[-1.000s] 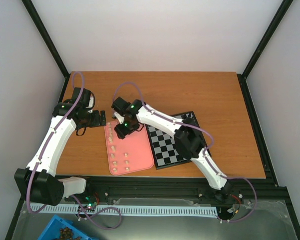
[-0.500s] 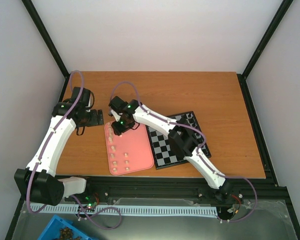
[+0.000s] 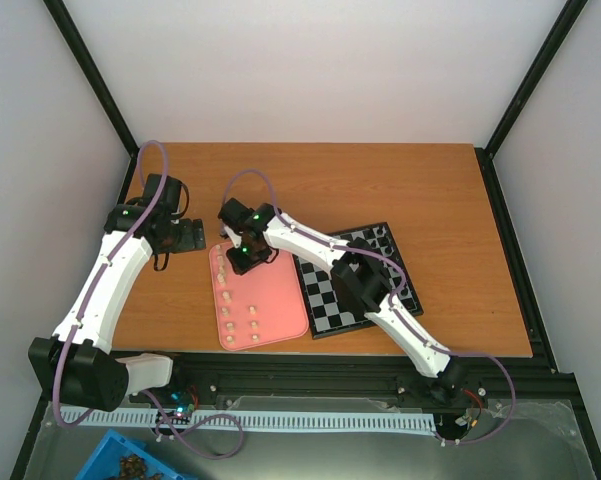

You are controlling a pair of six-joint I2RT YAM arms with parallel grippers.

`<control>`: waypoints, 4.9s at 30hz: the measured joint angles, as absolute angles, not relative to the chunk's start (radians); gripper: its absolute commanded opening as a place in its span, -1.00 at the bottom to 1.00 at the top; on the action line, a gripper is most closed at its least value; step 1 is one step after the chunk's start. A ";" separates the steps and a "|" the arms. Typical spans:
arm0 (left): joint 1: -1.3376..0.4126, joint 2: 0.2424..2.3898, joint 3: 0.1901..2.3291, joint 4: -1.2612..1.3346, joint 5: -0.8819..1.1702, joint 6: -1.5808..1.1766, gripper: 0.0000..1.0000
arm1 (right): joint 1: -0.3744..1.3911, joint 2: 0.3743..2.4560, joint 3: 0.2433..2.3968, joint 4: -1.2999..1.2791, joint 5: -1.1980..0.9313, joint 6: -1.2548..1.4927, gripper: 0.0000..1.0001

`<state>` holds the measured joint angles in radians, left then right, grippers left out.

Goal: Set up the chess pieces on the board
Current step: Pick up the chess piece from the storage box, then place the chess piece on the chessboard, then pick up the chess piece from the storage box.

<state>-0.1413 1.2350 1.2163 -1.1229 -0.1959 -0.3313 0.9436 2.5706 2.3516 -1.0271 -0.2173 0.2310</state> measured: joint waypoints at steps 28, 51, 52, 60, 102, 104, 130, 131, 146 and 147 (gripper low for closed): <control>-0.141 1.230 1.216 -1.123 -0.192 -0.333 1.00 | 0.939 2.443 2.190 -1.039 -0.157 0.251 -0.95; -0.141 1.224 1.199 -1.122 -0.179 -0.333 1.00 | 0.733 1.858 1.451 -0.985 -0.007 0.308 -0.94; -0.141 1.224 1.199 -1.122 -0.179 -0.333 0.99 | 0.733 1.858 1.451 -0.975 -0.007 0.308 -0.94; -0.141 1.224 1.199 -1.122 -0.179 -0.333 1.00 | 0.733 1.903 1.451 -0.923 -0.008 0.309 -0.94; -0.141 1.224 1.199 -1.122 -0.179 -0.333 1.00 | 0.733 2.034 1.525 -0.917 0.019 0.302 -0.32; -0.141 1.224 1.199 -1.122 -0.178 -0.333 1.00 | 0.733 2.034 1.525 -0.921 0.020 0.301 -0.19; -0.138 1.226 1.200 -1.123 -0.183 -0.342 1.00 | 0.870 2.161 2.020 -0.939 -0.092 0.255 0.21; -0.133 1.230 1.201 -1.124 -0.184 -0.346 1.00 | 0.877 2.201 2.048 -0.927 -0.102 0.255 0.21; -0.068 1.282 1.245 -1.144 -0.192 -0.396 0.99 | 0.901 2.505 2.307 -0.900 -0.195 0.251 0.04; -0.068 1.284 1.246 -1.145 -0.192 -0.397 0.99 | 0.901 2.507 2.310 -0.900 -0.199 0.251 0.02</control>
